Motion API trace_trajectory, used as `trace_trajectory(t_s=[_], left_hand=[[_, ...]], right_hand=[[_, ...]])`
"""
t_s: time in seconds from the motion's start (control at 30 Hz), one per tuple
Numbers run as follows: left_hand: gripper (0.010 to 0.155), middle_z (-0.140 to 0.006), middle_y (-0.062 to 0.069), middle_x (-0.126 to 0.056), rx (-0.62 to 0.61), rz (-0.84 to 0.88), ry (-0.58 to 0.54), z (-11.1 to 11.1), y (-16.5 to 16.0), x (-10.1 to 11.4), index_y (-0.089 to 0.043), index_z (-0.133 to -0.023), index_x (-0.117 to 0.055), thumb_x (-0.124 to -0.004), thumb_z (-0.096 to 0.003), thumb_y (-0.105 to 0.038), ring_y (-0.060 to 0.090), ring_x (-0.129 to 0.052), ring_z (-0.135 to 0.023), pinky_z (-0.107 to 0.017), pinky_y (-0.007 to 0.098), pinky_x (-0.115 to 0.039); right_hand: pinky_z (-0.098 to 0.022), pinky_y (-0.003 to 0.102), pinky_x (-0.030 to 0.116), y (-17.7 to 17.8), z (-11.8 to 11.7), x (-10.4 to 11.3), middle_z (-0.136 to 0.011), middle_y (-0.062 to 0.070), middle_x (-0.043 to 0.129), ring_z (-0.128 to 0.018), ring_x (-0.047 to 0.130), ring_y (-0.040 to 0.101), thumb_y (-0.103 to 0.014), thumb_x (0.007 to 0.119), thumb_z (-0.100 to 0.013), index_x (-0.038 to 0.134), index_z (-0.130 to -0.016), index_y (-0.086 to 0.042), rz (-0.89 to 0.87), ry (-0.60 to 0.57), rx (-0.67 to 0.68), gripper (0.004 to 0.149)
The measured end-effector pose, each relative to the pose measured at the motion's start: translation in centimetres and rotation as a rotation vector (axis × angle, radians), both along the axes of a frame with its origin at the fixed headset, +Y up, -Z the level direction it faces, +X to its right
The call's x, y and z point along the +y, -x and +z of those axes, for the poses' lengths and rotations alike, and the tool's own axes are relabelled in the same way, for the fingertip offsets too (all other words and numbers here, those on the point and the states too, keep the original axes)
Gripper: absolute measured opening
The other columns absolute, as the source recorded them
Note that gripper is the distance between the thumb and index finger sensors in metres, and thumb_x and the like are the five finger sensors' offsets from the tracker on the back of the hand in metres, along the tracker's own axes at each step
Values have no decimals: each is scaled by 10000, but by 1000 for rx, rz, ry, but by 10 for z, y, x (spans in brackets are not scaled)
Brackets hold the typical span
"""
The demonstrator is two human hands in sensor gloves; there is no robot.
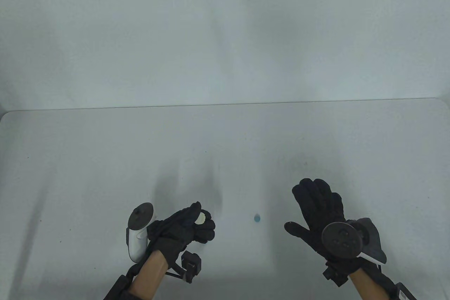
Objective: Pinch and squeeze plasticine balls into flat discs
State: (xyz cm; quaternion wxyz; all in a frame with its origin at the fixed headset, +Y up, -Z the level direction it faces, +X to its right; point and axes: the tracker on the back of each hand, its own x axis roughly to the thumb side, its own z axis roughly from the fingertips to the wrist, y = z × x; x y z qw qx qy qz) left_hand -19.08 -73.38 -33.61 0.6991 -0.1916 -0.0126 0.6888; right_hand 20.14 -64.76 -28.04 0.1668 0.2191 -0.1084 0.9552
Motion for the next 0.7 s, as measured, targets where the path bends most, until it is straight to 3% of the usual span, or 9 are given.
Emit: trace_trajectory(t_s=[0.27, 0.33, 0.37, 0.43, 0.53, 0.7], left_hand=[[449, -568, 29, -1043, 4, -17, -21, 0, -1, 3, -29, -805, -849, -670, -555, -358, 146, -1146, -386, -387, 324, -967], [534, -708, 82, -1003, -13, 32, -15, -1, -1, 0, -29, -877, -796, -637, -553, -422, 220, -1113, -537, -480, 370, -922], [709, -835, 187, -910, -70, 111, 6, -2, -2, -2, 52, -973, -686, -613, -535, -500, 320, -1035, -672, -561, 441, -846], [801, -917, 248, -822, -72, 162, 27, 0, -3, -3, 65, -1024, -614, -618, -528, -563, 396, -953, -759, -610, 497, -778], [700, -842, 158, -902, -53, 31, -27, -2, -3, -1, -1, -971, -695, -694, -516, -532, 298, -1026, -676, -562, 429, -845], [464, -659, 40, -1008, 10, 9, -17, -1, -1, 0, -76, -841, -823, -777, -511, -398, 172, -1109, -492, -468, 346, -927]], right_hand=[[-695, 763, 408, 0, 0, 0, -1236, 174, 318, -1105, 329, 530, -680, 495, -542, 351, -1165, -130, 0, 0, 7, 844], [-694, 764, 408, 0, 0, 0, -1235, 176, 320, -1104, 334, 528, -680, 494, -542, 352, -1165, -131, -1, -2, 6, 842], [-694, 763, 408, 0, 0, 0, -1236, 174, 322, -1105, 330, 531, -681, 494, -542, 353, -1165, -130, -3, -3, 7, 843], [-694, 763, 407, 0, 0, 0, -1236, 173, 318, -1105, 329, 530, -680, 494, -542, 352, -1165, -130, -3, -1, 8, 843], [-694, 763, 408, 1, 0, 0, -1236, 174, 320, -1104, 331, 531, -681, 494, -542, 352, -1165, -131, -2, -3, 7, 844], [-695, 762, 409, 1, 0, 0, -1236, 175, 321, -1105, 332, 530, -680, 494, -542, 352, -1165, -131, 1, 1, 7, 842]])
